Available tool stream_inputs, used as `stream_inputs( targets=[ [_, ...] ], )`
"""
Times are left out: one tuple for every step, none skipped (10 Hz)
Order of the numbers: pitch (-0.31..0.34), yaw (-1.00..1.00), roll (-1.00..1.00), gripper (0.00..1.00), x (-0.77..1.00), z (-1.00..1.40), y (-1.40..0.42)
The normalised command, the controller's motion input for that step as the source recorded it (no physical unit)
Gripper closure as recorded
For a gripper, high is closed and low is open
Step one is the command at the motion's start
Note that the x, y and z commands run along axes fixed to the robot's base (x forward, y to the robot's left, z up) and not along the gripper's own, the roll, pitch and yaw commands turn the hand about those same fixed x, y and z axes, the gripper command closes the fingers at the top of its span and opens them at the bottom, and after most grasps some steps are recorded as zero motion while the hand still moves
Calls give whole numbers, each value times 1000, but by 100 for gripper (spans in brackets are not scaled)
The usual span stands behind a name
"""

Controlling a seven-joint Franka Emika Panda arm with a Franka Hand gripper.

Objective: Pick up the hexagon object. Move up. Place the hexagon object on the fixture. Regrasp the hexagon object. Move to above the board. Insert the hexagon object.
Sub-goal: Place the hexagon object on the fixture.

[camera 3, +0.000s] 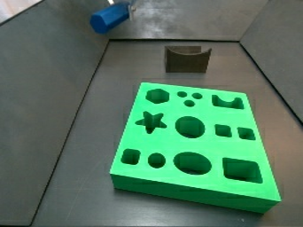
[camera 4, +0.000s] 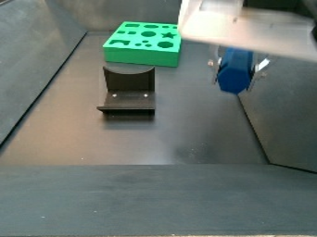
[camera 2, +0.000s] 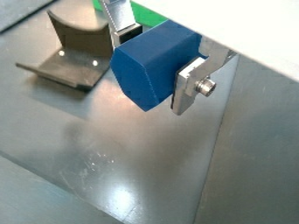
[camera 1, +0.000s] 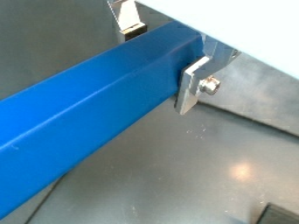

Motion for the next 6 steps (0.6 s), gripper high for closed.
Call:
stream_inputs(
  targets=[
    [60,-20,53,100,-37,927,18],
    [67,-18,56,100,-33,780,17],
    [74,-12,56,100,-24,633,13],
    [85,-6,59,100,-11,428,17],
    [97,-2,59,100,-5,276,18],
    [40,907,-72,100,1000,150,-816]
  ],
)
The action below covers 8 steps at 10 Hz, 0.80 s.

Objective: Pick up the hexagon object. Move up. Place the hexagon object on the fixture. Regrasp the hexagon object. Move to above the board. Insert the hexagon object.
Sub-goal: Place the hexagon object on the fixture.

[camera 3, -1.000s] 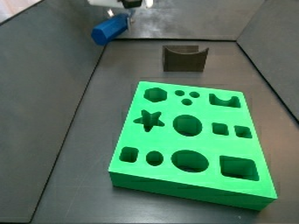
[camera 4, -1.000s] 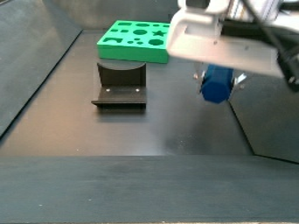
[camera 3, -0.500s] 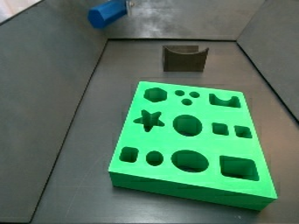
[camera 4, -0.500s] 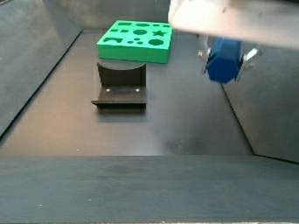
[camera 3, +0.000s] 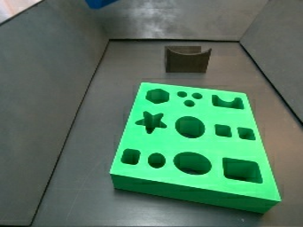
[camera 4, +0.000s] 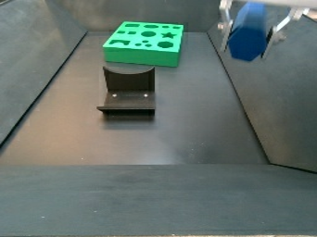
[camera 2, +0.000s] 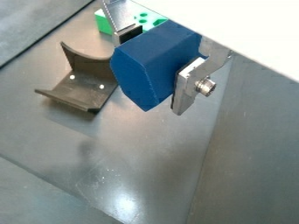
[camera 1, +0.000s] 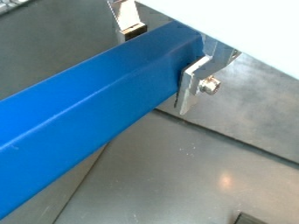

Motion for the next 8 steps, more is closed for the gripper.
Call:
stream_inputs(
  targets=[
    [49,878,-69,100,1000,110,-811],
    [61,669,-72,100,1000,105,-772],
    [77,383,-88,100,1000,101,-689],
    [104,191,-102,100,1000,87,-588],
    [115,137,-107,100,1000,82,-552],
    [121,78,-99,100,1000,72,-481],
    [124,54,-94,100,1000,64,-428],
    [134,37,-89,100,1000,58,-369]
  ],
)
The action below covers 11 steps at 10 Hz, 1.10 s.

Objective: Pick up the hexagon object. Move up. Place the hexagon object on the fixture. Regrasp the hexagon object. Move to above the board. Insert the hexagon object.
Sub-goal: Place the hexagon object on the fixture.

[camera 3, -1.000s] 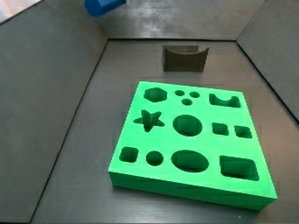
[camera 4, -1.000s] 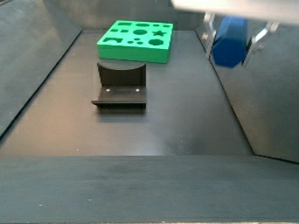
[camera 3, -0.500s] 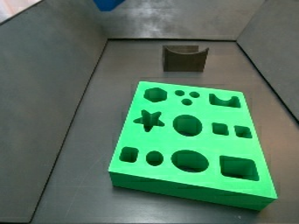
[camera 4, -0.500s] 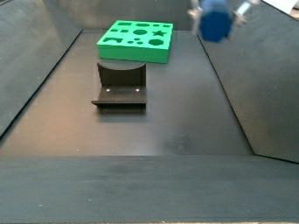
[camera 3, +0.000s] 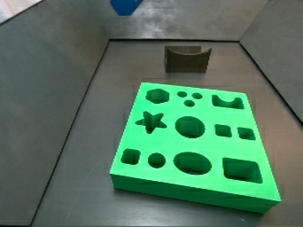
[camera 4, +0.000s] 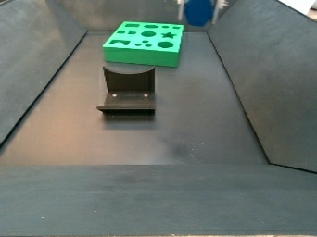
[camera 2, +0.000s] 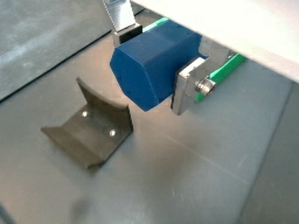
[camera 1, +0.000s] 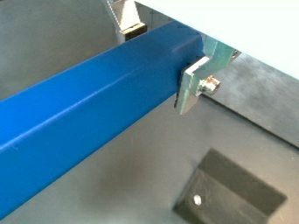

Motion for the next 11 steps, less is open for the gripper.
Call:
stream_inputs(
  targets=[
    [140,31,-85,100,1000,55,-341],
    [138,26,-74,100,1000,48,-279],
    [139,26,-68,100,1000,41,-256],
    [146,26,-54,100,1000,42,-214],
    [155,29,-39,100,1000,39,-173],
    [147,29,-27,100,1000,27,-136],
    [191,349,-1000,100,1000,-176,741],
    [191,327,-1000,100,1000,-178,772],
    [203,258,-1000,100,1000,-122,684],
    [227,224,-1000,100,1000,-86,596],
    [242,200,-1000,100,1000,-73,520]
  ],
)
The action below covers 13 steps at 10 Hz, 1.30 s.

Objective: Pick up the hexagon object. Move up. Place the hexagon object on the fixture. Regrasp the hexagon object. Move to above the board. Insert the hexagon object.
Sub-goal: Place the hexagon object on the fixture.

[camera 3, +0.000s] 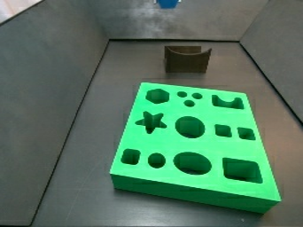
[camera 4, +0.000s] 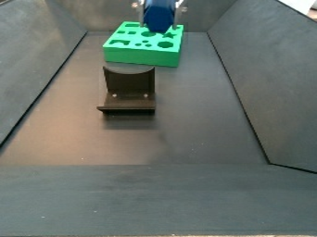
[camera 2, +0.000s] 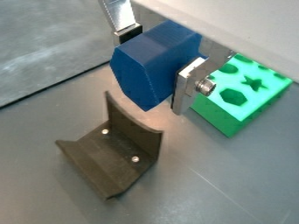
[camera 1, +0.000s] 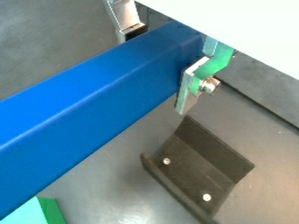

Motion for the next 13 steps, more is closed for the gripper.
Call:
stream_inputs(
  targets=[
    [262,146,-1000,100,992,-56,347],
    [290,92,-1000,100,872,-31,186],
    [291,32,-937,100,783,-15,120],
    [258,-26,-768,100,692,-13,93],
    [218,-73,-607,100,606,-10,77],
    [176,-108,-391,100,490,-9,66],
    [144,-116,-261,100,399,-2,45],
    [116,-115,-202,100,307,0,41],
    [99,-101,-175,100,209,-3,40],
    [43,-123,-1000,100,129,-1000,63],
    [23,-123,-1000,100,102,-1000,66],
    [27,-129,-1000,100,108,-1000,74],
    [44,-130,-1000,100,118,-1000,74]
  ],
)
